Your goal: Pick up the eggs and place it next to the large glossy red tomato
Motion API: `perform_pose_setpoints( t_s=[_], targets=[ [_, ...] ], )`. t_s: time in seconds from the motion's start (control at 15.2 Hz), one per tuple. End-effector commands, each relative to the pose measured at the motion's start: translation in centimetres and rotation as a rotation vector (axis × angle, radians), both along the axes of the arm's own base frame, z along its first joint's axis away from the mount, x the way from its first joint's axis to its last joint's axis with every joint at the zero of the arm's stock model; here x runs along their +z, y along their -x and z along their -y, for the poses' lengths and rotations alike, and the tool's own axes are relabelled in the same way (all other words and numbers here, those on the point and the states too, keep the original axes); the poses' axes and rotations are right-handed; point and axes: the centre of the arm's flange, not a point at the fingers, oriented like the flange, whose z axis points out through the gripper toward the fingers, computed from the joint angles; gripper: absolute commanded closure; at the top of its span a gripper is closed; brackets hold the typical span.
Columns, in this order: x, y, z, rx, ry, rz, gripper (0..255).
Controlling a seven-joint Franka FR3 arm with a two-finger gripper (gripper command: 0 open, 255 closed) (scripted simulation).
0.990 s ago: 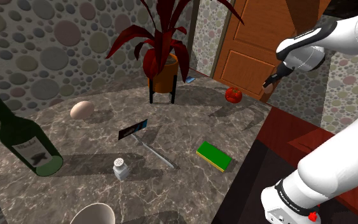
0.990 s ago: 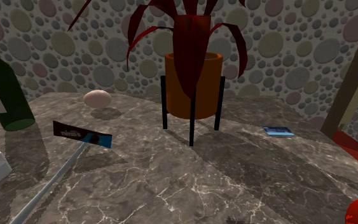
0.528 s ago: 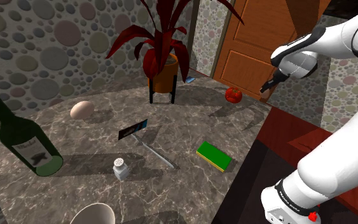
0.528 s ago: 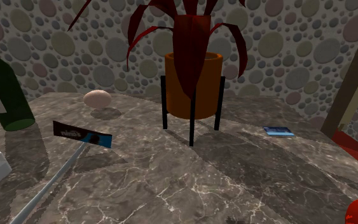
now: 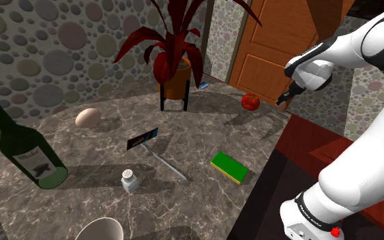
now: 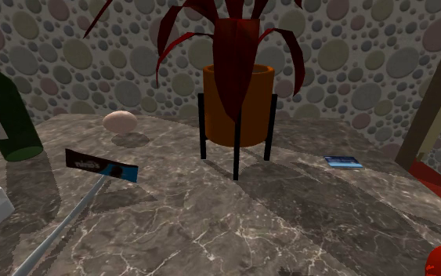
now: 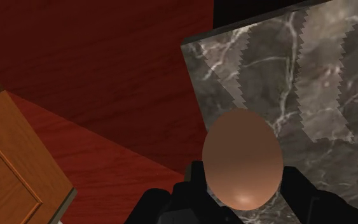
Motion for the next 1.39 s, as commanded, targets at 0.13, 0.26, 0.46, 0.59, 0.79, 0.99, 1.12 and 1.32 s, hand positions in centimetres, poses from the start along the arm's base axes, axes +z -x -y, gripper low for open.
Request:
perform_pose_setpoints(
  t_s=[0.13,0.26,0.46,0.59,0.79,0.99,1.12,1.32],
  targets=[
    [-0.3,0.0,0.0,0.000,0.001,0.001,255],
    [-0.3,0.0,0.0,0.000,0.001,0.001,255],
    [-0.3,0.0,0.0,0.000,0.001,0.001,0],
    [-0.3,0.0,-0.1,0.000,0.001,0.001,0],
    [-0.3,0.0,0.0,0.000,0.001,0.001,0],
    [3.4,1.1,-0.5,0.000,0.001,0.001,0],
    [4.4,1.4,-0.6,0.000,0.001,0.001,0],
    [4.4,1.4,-0.6,0.000,0.001,0.001,0]
  ],
)
